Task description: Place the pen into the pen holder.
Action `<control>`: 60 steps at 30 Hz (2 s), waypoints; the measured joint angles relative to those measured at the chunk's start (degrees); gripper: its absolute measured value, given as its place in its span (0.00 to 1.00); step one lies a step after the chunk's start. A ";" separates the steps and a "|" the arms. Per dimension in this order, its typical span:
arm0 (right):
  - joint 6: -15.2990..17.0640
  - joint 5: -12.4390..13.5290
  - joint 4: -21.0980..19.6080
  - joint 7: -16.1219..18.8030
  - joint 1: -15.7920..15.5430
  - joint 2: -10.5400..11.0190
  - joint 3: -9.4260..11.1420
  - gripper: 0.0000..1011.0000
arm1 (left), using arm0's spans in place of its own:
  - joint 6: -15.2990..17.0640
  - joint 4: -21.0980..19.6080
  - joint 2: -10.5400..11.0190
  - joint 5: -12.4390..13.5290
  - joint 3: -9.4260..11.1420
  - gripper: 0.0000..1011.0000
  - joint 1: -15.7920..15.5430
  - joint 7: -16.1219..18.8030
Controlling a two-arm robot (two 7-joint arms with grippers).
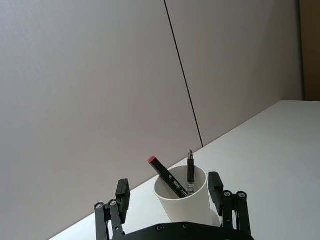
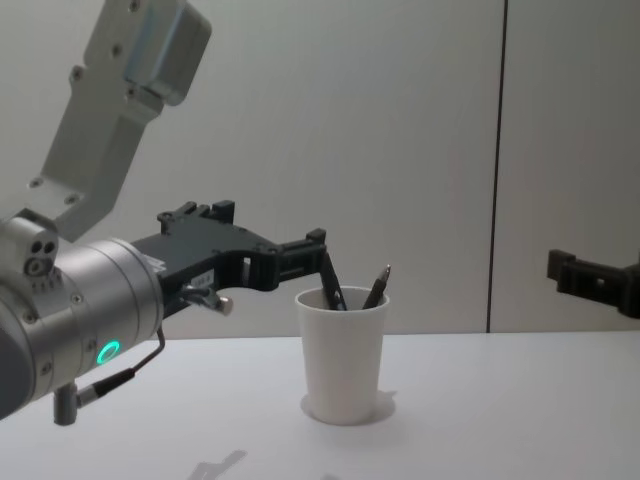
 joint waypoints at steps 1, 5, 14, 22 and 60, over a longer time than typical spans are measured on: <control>0.00 0.00 0.00 0.00 0.00 0.00 0.00 0.99 | 0.00 0.00 0.00 0.00 0.00 0.99 0.00 0.00; 0.00 0.00 0.00 0.00 0.00 0.00 0.00 0.99 | 0.00 0.00 0.00 0.00 0.00 0.99 0.00 0.00; 0.00 0.00 0.00 0.00 0.00 0.00 0.00 0.99 | 0.00 0.00 0.00 0.00 0.00 0.99 0.00 0.00; 0.00 0.00 0.00 0.00 0.00 0.00 0.00 0.99 | 0.00 0.00 0.00 0.00 0.00 0.99 0.00 0.00; 0.00 0.00 0.00 0.00 0.00 0.00 0.00 0.99 | 0.00 0.00 0.00 0.00 0.00 0.99 0.00 0.00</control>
